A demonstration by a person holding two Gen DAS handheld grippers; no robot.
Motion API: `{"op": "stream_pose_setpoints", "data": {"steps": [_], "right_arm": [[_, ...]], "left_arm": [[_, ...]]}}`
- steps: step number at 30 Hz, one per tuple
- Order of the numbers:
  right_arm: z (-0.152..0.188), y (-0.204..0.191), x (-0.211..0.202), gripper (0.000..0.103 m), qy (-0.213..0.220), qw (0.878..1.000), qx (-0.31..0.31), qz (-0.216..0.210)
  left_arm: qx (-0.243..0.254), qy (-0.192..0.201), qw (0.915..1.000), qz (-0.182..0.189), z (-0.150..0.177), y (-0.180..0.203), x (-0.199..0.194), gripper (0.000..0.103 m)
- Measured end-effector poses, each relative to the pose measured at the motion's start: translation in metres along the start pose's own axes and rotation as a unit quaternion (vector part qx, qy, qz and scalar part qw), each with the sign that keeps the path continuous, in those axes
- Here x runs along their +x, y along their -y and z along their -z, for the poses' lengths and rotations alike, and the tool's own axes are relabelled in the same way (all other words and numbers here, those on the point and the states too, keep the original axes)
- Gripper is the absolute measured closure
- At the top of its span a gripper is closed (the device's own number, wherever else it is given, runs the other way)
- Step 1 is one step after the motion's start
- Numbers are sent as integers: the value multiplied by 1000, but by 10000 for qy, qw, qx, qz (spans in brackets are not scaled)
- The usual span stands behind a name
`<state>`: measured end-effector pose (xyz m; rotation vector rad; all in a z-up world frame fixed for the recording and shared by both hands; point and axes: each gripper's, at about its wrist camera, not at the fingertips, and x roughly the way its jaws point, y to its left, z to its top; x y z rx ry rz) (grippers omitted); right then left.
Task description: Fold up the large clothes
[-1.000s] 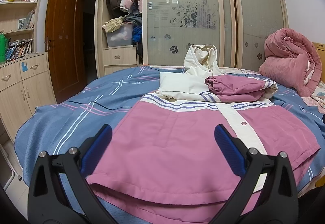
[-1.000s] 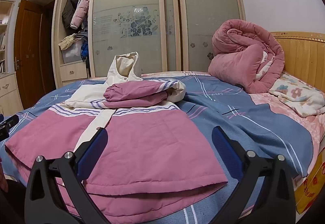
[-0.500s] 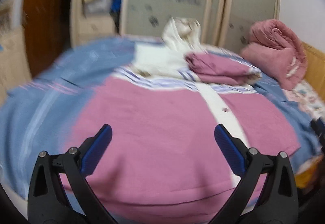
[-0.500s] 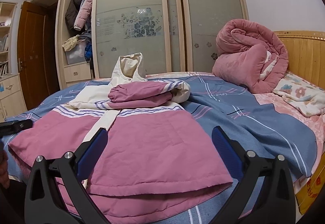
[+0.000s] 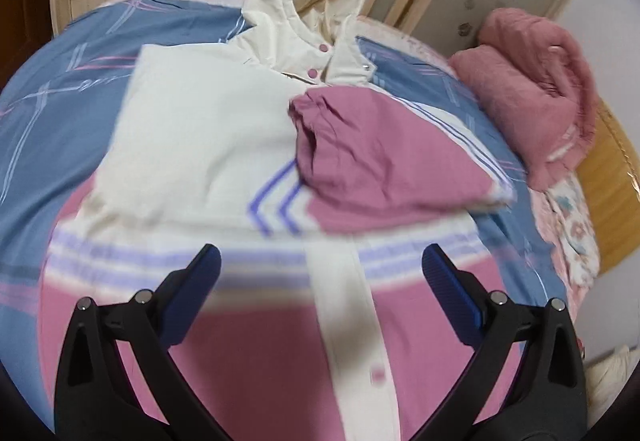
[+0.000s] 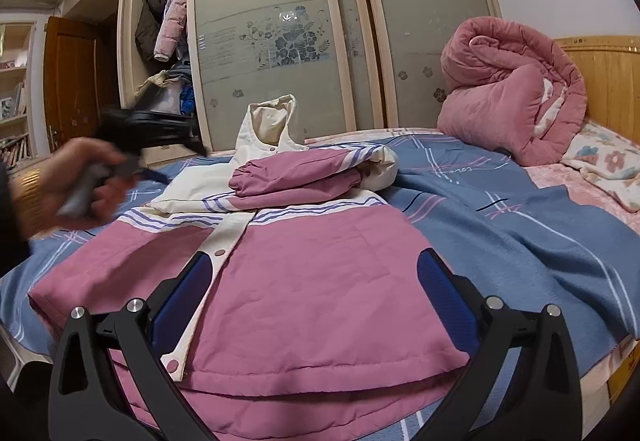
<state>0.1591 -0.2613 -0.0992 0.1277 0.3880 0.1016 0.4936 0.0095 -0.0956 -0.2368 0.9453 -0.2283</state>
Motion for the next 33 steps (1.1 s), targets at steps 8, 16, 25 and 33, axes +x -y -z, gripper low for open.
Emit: {"op": "stream_pose_setpoints", "data": {"steps": [8, 16, 25, 33], "right_arm": [[-1, 10, 1, 1, -37, 9995, 285, -146], [-1, 20, 7, 1, -129, 9987, 469, -165], [0, 14, 14, 1, -222, 9987, 434, -144], [-1, 4, 18, 1, -284, 9989, 331, -141]], "left_arm": [[-455, -416, 9979, -176, -59, -4, 93, 3], [-266, -508, 9981, -241, -67, 16, 135, 58], [544, 1124, 9888, -821, -85, 22, 40, 74], [925, 1087, 9769, -1591, -76, -34, 8, 68]]}}
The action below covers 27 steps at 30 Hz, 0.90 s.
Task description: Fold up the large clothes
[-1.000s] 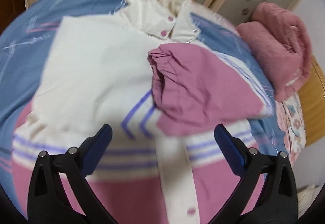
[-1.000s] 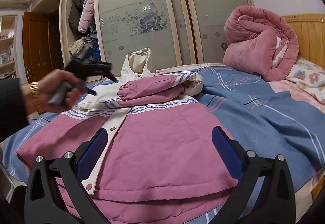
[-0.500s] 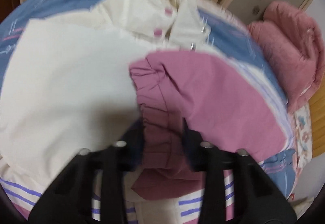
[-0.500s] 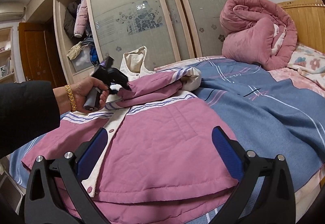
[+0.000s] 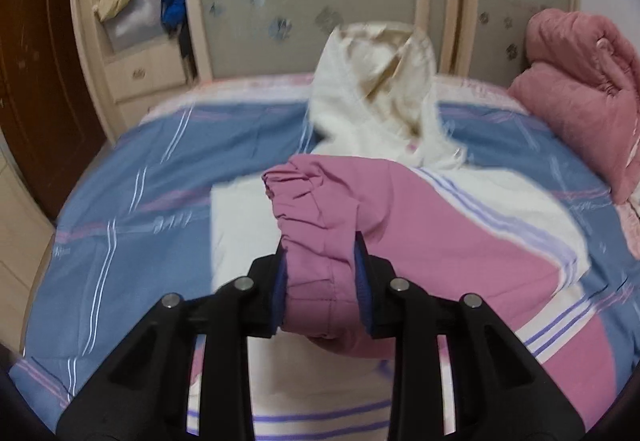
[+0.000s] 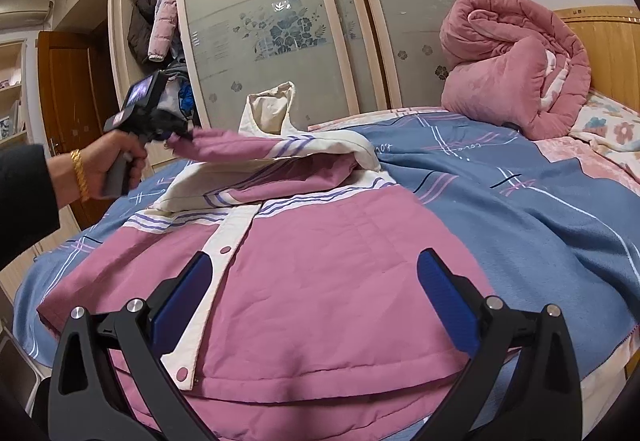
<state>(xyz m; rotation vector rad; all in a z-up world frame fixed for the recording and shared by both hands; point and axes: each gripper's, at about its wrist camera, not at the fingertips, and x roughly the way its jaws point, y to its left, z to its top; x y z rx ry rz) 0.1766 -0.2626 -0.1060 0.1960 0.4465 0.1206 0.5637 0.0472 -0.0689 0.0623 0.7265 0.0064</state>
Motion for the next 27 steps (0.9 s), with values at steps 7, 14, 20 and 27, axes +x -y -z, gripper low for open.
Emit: {"op": "stream_pose_setpoints", "data": {"steps": [7, 14, 20, 27], "right_arm": [[1, -12, -1, 1, 21, 9997, -234, 50], [0, -18, -11, 1, 145, 9989, -428, 139], [2, -16, -26, 1, 352, 9975, -576, 214], [0, -9, -32, 1, 418, 9976, -517, 216]], "left_arm": [[-182, -817, 9952, -500, 56, -30, 40, 2], [-462, 579, 9966, -359, 101, -38, -86, 2], [9, 1947, 9804, -312, 216, -8, -234, 2], [-39, 2370, 9685, -765, 308, 10, -282, 2]]}}
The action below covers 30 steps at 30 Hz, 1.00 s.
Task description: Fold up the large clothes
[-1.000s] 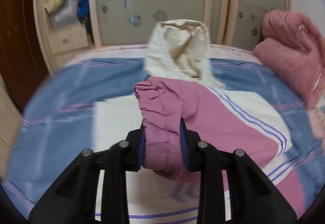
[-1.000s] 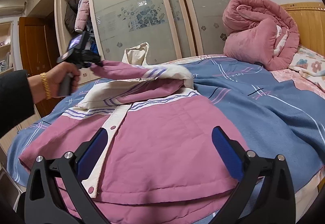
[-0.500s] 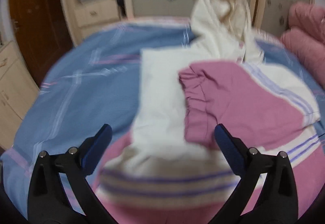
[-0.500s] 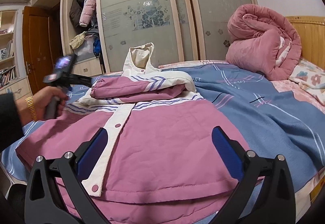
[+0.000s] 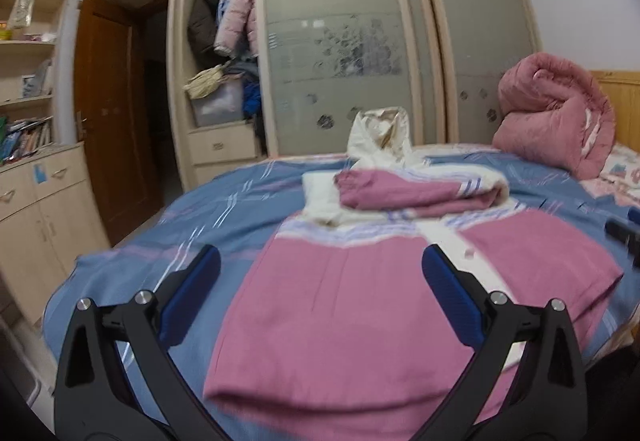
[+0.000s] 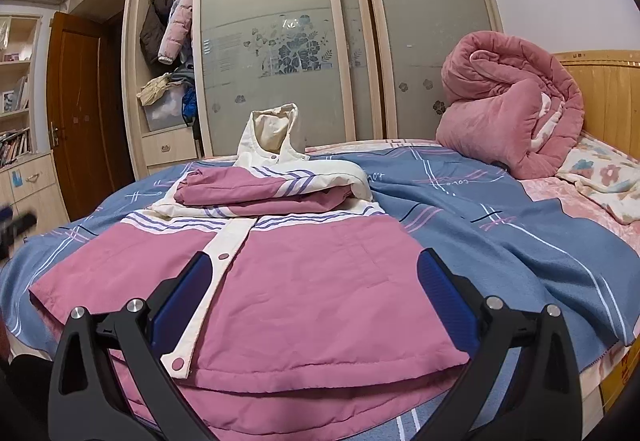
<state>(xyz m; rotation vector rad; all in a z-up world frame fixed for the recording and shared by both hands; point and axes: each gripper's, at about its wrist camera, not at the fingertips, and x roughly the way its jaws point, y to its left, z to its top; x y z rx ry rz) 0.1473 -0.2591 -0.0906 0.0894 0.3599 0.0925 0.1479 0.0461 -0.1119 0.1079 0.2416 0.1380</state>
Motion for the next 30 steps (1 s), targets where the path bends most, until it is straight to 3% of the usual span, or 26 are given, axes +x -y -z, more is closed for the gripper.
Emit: {"op": "stream_pose_setpoints", "data": {"steps": [3, 8, 14, 30], "right_arm": [[0, -4, -3, 1, 34, 10000, -54, -20], [0, -14, -6, 1, 67, 9995, -319, 11], [-1, -7, -11, 1, 98, 9995, -260, 127], [-2, 0, -14, 1, 82, 9994, -214, 241]], "left_arm": [[-174, -209, 9995, -142, 9, -2, 1, 2], [-252, -320, 9991, -74, 14, -6, 7, 2], [5, -348, 9994, -91, 17, 7, 13, 2], [-174, -341, 9993, -32, 19, 1, 12, 2]]}}
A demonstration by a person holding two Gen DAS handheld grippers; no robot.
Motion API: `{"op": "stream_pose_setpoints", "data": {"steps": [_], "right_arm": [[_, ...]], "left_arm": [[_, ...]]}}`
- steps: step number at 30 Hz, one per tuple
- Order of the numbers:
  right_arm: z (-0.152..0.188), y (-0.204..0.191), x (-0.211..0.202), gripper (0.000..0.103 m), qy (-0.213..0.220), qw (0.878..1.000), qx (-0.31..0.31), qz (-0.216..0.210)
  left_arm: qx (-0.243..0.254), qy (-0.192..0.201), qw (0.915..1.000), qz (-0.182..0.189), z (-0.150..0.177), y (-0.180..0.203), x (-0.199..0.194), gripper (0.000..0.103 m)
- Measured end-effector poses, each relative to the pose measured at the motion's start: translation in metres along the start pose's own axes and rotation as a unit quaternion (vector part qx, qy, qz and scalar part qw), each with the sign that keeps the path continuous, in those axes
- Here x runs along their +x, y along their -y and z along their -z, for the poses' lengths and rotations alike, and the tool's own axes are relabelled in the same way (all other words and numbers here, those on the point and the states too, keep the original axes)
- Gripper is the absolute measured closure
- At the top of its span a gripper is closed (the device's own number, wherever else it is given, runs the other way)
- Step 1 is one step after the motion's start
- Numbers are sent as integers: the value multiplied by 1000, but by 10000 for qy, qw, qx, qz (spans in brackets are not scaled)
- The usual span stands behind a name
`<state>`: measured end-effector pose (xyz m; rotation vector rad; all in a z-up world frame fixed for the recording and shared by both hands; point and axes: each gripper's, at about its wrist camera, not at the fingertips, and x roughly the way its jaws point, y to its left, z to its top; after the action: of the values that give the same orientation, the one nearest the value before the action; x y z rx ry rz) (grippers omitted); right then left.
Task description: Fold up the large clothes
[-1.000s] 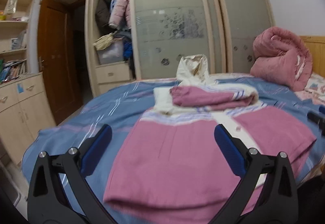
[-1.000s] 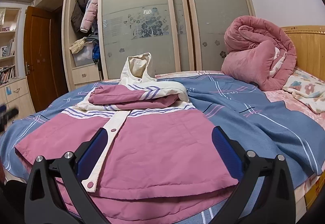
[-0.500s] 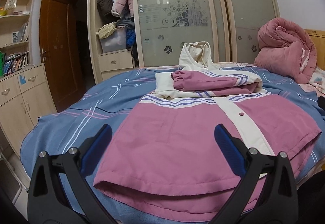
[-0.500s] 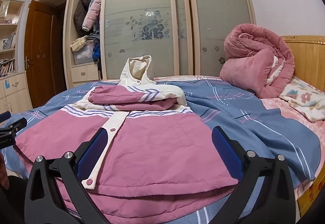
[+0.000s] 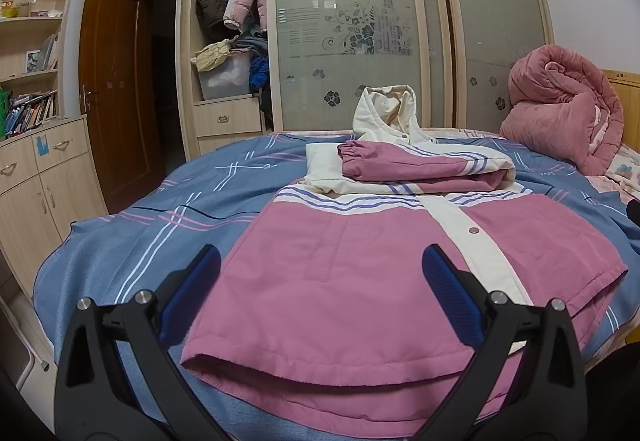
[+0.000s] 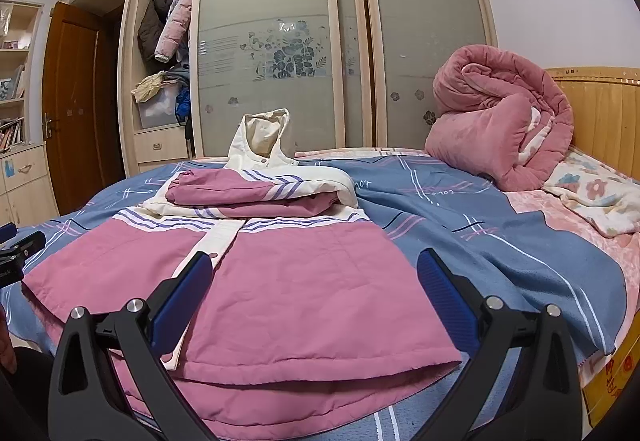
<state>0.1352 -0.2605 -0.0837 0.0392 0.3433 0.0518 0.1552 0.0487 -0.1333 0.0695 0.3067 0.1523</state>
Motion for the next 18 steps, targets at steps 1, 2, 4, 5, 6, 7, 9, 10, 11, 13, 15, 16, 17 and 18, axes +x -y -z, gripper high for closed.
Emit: {"op": "stream_pose_setpoints", "data": {"steps": [1, 2, 4, 5, 6, 7, 9, 10, 11, 13, 15, 16, 17, 18], "right_arm": [[0, 0, 0, 1, 1, 10000, -2, -2], [0, 0, 0, 1, 4, 10000, -3, -1], [0, 0, 0, 1, -2, 10000, -2, -2], [0, 0, 0, 1, -8, 10000, -3, 0], [0, 0, 1, 1, -12, 10000, -1, 3], [0, 1, 0, 1, -15, 10000, 5, 4], [-1, 3, 0, 1, -15, 10000, 28, 9], [-1, 5, -1, 1, -13, 10000, 44, 12], [-1, 6, -1, 1, -11, 10000, 57, 13], [-1, 7, -1, 1, -14, 10000, 73, 20], [-1, 8, -2, 1, -19, 10000, 75, 39], [-2, 7, -3, 1, -27, 10000, 66, 53], [-3, 7, -4, 1, -37, 10000, 54, 63], [-4, 7, -5, 1, -49, 10000, 45, 64]], "left_arm": [[0, 5, 10000, -1, 0, 0, 0, 2], [1, 9, 10000, -2, 0, 0, 0, 2], [11, 12, 10000, -5, 0, 0, 0, 2], [7, 8, 10000, -4, 0, 0, 0, 2], [15, 6, 10000, -9, 0, 0, 0, 2], [20, 3, 10000, -12, -1, -1, 0, 2], [33, -1, 10000, -21, -1, -1, 0, 2], [42, 2, 10000, -23, 0, -2, -1, 2], [48, 5, 10000, -25, -1, -2, -1, 2], [70, 20, 10000, -38, -1, -2, -3, 2], [85, 32, 9999, -53, -2, -2, -6, 2], [90, 33, 9999, -57, -2, -3, -7, 2], [95, 37, 9999, -61, -3, -4, -10, 2], [94, 41, 9999, -64, -4, -5, -12, 2]]}}
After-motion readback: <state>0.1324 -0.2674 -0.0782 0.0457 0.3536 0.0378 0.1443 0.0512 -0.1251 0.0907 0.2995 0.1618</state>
